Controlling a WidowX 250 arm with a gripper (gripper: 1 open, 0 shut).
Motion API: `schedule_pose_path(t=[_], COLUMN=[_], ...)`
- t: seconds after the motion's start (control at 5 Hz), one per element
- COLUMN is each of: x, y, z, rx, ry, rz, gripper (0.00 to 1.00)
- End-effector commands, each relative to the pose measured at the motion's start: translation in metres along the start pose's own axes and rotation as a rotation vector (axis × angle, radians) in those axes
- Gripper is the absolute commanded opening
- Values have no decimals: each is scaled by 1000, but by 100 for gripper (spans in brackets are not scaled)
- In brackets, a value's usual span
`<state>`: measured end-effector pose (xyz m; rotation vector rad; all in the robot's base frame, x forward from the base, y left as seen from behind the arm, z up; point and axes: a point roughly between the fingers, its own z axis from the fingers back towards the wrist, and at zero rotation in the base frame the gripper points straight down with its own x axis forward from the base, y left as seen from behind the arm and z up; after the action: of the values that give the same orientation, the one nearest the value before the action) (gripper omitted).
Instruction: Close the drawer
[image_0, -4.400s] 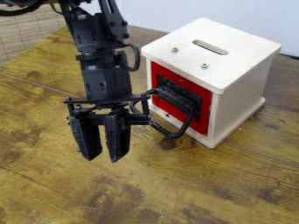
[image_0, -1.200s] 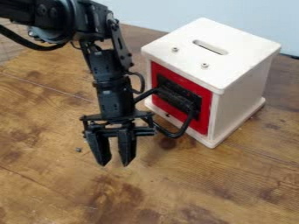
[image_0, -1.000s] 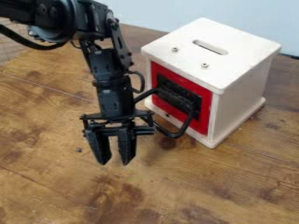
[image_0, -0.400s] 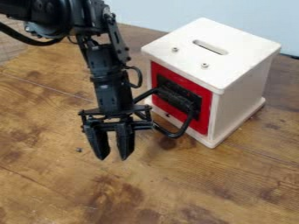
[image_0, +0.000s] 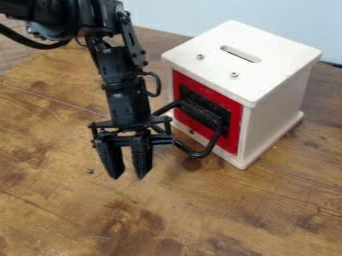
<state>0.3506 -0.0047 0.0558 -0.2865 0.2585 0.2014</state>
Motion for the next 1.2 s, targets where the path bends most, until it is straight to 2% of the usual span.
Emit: schedule_pose_path(t=[0.0,0.8,1.0], x=[6,17,17], y=[3,1,-7], z=[26,38,36], rx=[-7,-8,-13], ry=[-76,-109,-119], rz=[1,-11,-17], gripper=[100,100,100])
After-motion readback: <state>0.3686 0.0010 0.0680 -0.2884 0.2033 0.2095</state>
